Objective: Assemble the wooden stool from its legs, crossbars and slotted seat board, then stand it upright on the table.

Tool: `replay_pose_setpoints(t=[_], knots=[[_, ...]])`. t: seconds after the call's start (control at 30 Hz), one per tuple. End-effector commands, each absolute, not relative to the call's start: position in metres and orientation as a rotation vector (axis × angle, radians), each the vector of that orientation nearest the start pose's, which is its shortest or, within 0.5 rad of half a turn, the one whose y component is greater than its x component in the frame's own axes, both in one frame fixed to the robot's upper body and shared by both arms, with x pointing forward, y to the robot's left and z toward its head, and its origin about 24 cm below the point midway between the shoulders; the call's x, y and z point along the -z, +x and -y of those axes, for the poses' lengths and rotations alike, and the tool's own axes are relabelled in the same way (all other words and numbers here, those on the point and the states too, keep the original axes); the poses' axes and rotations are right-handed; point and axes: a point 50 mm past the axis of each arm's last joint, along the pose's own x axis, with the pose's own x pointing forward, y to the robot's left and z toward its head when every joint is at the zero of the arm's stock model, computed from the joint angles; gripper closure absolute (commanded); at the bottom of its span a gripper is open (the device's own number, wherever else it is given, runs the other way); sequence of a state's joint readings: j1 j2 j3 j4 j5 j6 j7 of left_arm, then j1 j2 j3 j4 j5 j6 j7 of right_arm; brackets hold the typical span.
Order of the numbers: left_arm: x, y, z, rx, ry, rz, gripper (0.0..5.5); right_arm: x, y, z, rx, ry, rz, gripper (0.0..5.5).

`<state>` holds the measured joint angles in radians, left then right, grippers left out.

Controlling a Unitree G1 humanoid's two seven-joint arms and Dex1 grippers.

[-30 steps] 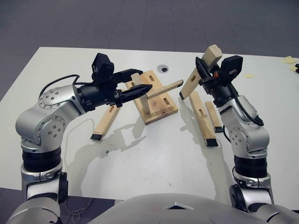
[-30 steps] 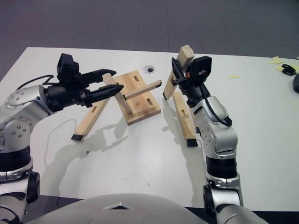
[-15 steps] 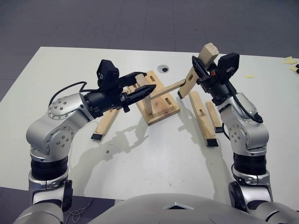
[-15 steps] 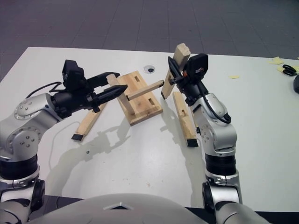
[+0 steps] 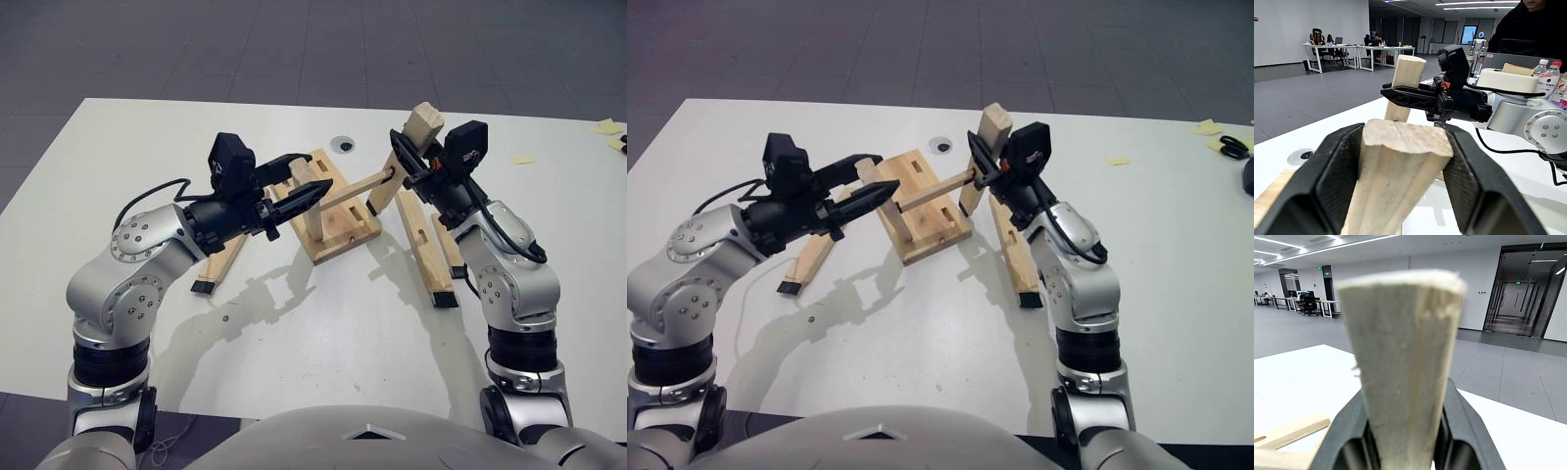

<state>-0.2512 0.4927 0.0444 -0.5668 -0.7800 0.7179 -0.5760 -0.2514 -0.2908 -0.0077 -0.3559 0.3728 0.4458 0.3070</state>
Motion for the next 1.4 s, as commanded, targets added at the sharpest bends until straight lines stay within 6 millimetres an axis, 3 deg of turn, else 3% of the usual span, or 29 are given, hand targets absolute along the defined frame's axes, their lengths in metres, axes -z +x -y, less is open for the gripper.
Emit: replay_pose_setpoints(t=[0.03,0.43,0.57,0.7,1.17,1.4], knots=[[-0.166,0.234,-0.134,1.028,-0.097,-0.042,3.11,-0.154,0.273,0.144,-0.503,0.014,0.145,4.47],[-0.159,0.232,-0.129,1.03,-0.085,-0.061,3.11,-0.161,0.269,0.136,-0.508,0.047,0.178,4.47],[-0.157,0.232,-0.128,1.024,-0.079,-0.062,3.12,-0.155,0.259,0.125,-0.647,-0.084,0.17,4.47],[-0.156,0.234,-0.129,1.016,-0.072,-0.064,3.13,-0.15,0.257,0.124,-0.66,-0.112,0.159,4.47],[-0.154,0.239,-0.133,1.019,-0.048,-0.082,3.16,-0.178,0.272,0.137,-0.587,0.081,0.188,4.48],[-0.154,0.239,-0.133,1.024,-0.04,-0.081,3.18,-0.176,0.269,0.131,-0.604,0.2,0.126,4.48]])
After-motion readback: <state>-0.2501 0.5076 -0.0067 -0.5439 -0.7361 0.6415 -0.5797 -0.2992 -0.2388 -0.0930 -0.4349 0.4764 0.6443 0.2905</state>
